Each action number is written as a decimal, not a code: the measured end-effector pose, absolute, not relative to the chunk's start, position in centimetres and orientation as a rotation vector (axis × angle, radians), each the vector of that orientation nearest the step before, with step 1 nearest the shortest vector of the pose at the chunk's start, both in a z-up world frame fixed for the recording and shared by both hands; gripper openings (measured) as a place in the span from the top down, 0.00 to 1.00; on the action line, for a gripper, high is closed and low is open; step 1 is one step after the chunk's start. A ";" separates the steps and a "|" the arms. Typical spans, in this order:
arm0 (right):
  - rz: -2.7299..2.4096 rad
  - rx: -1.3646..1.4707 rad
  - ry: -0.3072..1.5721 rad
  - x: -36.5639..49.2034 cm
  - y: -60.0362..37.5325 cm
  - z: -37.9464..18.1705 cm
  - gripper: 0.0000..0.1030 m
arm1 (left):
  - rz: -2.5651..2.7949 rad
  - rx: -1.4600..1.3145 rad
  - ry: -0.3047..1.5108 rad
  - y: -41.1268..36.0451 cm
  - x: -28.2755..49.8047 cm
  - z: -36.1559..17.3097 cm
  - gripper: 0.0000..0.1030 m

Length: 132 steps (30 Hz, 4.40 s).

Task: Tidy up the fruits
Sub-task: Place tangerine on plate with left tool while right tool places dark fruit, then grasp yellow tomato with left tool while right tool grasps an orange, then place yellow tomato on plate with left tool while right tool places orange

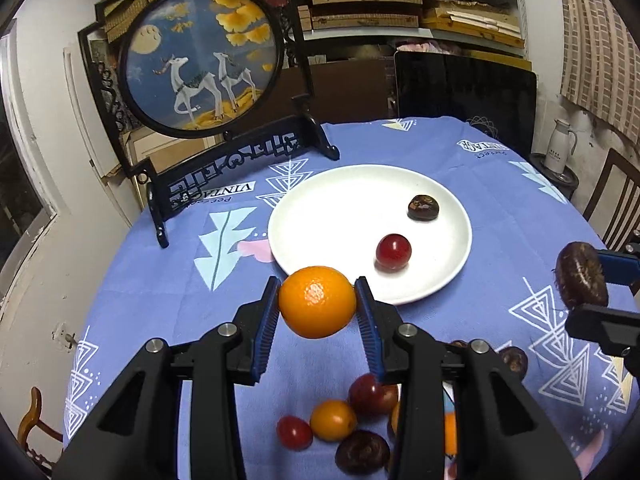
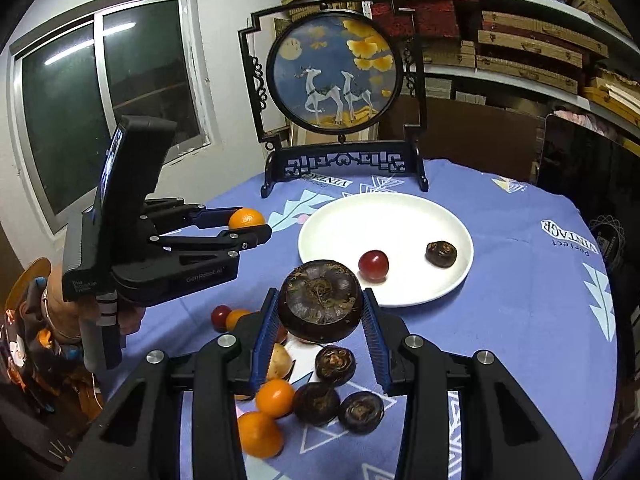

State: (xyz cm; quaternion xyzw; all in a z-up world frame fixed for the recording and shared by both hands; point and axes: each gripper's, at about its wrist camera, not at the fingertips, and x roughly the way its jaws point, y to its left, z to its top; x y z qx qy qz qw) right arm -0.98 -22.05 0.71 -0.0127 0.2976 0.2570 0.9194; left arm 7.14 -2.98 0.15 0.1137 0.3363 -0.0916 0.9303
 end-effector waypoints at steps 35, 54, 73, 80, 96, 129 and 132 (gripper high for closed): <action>0.390 0.022 0.770 17.3 -21.3 -4.7 0.60 | -0.097 0.305 0.835 -5.6 22.4 -5.7 0.64; 0.341 0.042 0.724 17.3 -22.4 -3.1 0.44 | -0.070 0.268 0.843 -5.3 23.5 -5.1 0.45; 0.577 -0.111 0.835 -5.7 -20.7 -5.9 0.24 | -0.195 0.292 0.745 0.7 6.6 -1.3 0.22; 0.606 -0.094 0.933 -6.0 -18.4 -9.7 0.29 | -0.251 0.340 0.769 2.0 0.9 -2.9 0.22; 0.549 -0.004 0.941 -6.9 -22.7 -10.0 0.58 | -0.523 0.530 0.811 -5.1 -3.4 -8.5 0.45; 0.527 -0.040 0.665 -3.3 -22.4 0.3 0.58 | -0.330 0.260 0.691 -1.8 4.7 1.7 0.65; 0.515 -0.017 0.633 -1.9 -22.8 1.4 0.58 | -0.292 0.234 0.669 -2.3 6.7 2.6 0.65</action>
